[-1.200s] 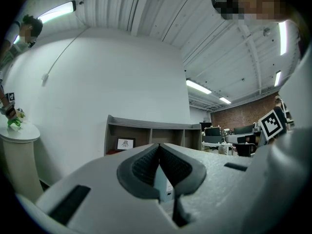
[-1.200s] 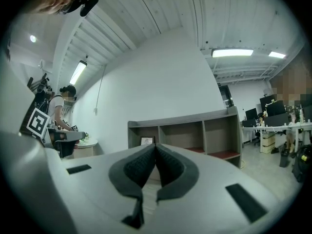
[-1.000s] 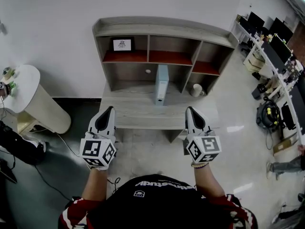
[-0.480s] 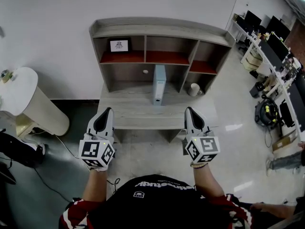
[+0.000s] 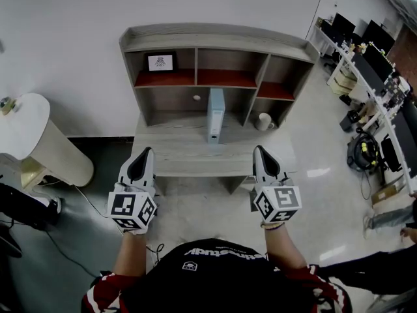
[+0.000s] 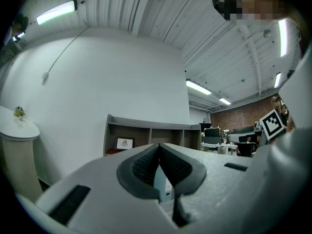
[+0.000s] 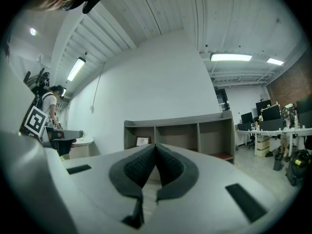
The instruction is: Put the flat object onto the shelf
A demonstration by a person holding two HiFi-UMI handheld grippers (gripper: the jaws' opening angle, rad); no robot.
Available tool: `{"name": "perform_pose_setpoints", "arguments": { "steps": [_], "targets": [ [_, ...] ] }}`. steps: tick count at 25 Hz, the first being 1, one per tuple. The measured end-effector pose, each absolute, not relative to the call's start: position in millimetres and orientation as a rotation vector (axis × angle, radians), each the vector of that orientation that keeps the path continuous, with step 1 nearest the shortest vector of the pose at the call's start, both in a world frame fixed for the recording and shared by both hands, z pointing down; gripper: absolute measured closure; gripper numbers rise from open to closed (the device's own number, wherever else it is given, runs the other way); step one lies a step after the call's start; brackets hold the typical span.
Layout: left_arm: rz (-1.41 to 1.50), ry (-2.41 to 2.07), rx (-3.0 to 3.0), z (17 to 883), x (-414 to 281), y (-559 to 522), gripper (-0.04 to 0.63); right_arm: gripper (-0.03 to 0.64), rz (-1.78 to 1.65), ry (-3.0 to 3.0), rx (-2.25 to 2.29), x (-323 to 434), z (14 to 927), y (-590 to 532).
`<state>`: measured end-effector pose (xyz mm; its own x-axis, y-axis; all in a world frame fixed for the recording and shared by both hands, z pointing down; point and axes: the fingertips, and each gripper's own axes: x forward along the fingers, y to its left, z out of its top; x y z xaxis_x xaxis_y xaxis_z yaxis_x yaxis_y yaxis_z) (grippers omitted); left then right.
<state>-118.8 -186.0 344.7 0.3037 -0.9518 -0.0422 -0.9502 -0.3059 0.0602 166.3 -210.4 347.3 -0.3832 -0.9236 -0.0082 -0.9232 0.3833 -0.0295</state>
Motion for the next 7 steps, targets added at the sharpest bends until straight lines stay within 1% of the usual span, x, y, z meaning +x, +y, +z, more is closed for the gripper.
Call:
{"name": "perform_pose_setpoints", "arguments": {
  "steps": [7],
  "targets": [
    [-0.108, -1.832, 2.52, 346.2, -115.5, -184.7, 0.589, 0.614, -0.027, 2.594, -1.734, 168.9, 348.2, -208.8]
  ]
}}
